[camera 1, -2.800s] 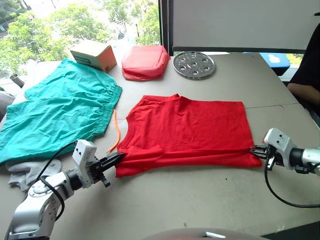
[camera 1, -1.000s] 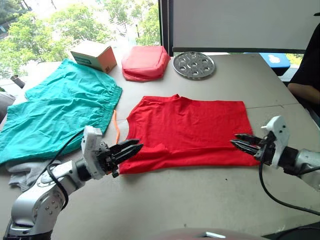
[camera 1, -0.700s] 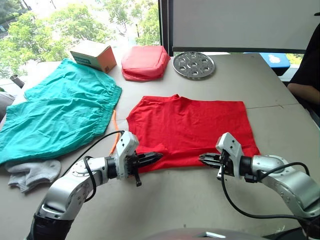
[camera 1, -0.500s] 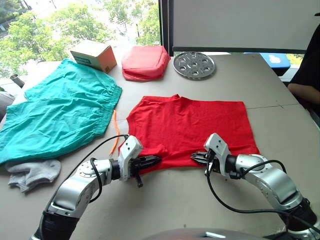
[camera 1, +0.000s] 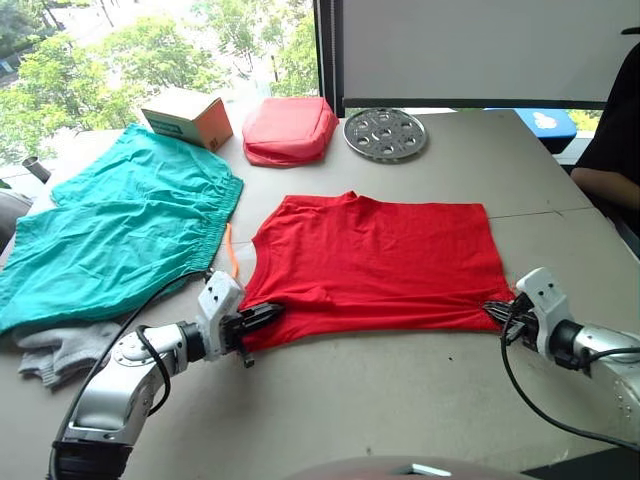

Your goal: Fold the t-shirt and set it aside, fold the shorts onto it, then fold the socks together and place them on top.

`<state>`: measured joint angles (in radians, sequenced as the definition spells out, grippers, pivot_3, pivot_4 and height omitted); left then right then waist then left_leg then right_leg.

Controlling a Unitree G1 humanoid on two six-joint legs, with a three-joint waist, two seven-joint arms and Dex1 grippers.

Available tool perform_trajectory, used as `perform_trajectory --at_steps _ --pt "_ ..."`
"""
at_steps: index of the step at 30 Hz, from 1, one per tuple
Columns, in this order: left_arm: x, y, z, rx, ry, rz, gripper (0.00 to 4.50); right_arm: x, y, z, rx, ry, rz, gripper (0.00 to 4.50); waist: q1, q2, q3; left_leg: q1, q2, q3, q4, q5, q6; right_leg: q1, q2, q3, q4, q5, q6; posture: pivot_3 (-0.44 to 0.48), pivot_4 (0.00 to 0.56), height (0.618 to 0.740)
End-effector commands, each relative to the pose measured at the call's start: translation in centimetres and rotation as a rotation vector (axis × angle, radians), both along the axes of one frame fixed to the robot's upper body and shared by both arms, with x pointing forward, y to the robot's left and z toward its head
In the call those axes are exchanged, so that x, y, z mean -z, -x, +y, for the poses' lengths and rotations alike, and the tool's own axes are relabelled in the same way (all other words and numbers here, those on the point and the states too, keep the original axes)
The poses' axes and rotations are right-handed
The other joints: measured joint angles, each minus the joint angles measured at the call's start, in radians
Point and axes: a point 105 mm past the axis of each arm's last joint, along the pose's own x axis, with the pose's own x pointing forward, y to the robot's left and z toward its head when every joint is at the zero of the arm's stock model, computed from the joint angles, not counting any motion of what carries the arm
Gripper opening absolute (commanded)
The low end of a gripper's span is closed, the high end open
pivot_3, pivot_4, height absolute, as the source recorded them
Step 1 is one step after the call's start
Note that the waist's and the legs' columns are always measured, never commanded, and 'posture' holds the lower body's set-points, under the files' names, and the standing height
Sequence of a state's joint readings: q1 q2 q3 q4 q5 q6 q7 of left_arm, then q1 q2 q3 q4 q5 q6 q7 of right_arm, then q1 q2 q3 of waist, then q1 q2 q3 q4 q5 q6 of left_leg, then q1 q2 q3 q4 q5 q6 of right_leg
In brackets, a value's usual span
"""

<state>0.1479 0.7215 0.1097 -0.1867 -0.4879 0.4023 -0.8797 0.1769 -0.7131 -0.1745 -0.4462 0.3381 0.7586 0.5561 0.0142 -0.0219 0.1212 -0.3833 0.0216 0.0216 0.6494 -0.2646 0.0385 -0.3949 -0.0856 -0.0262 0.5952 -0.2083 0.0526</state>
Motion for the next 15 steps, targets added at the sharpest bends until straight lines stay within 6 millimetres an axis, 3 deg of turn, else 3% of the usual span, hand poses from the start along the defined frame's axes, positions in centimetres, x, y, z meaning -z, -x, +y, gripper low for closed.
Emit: perform_trajectory --at_steps 1,4,7,11,15 --pt "0.3 0.7 2.5 -0.097 -0.020 0.052 0.03 -0.6 0.3 -3.5 0.130 0.087 -0.023 0.00 0.000 0.000 0.000 0.000 0.000 0.000 0.000 0.000 0.000 0.000 0.000 0.000 0.000 0.000 0.000 0.000 0.150 0.740" --pt "-2.8 0.9 2.2 -0.122 0.230 0.024 0.03 -2.7 0.8 -2.3 0.032 0.018 -0.113 0.00 0.002 0.000 0.002 -0.001 0.000 0.000 0.000 0.000 0.000 0.000 -0.001 0.000 0.000 0.000 0.001 0.000 0.150 0.740" --pt "-5.3 1.6 2.1 -0.082 0.362 0.040 0.87 -4.8 1.8 0.2 -0.134 -0.073 -0.180 0.82 0.002 0.000 0.004 -0.002 0.000 -0.001 0.001 0.000 0.000 -0.001 -0.001 -0.001 0.000 -0.003 0.004 0.000 0.150 0.740" --pt "-6.7 3.1 2.1 0.017 0.333 0.035 2.63 -4.8 2.7 1.1 -0.260 0.041 -0.196 2.60 0.000 0.001 0.004 -0.002 0.000 -0.001 0.001 0.000 0.000 -0.001 -0.001 -0.001 -0.001 -0.003 0.004 0.000 0.150 0.740" --pt "-5.5 4.3 1.3 0.214 0.077 -0.093 4.49 -3.1 3.5 1.1 -0.391 0.209 -0.178 4.50 0.001 0.001 0.005 -0.002 -0.001 0.001 0.000 0.000 0.000 -0.001 -0.001 0.000 -0.003 -0.003 0.004 0.000 0.150 0.740"
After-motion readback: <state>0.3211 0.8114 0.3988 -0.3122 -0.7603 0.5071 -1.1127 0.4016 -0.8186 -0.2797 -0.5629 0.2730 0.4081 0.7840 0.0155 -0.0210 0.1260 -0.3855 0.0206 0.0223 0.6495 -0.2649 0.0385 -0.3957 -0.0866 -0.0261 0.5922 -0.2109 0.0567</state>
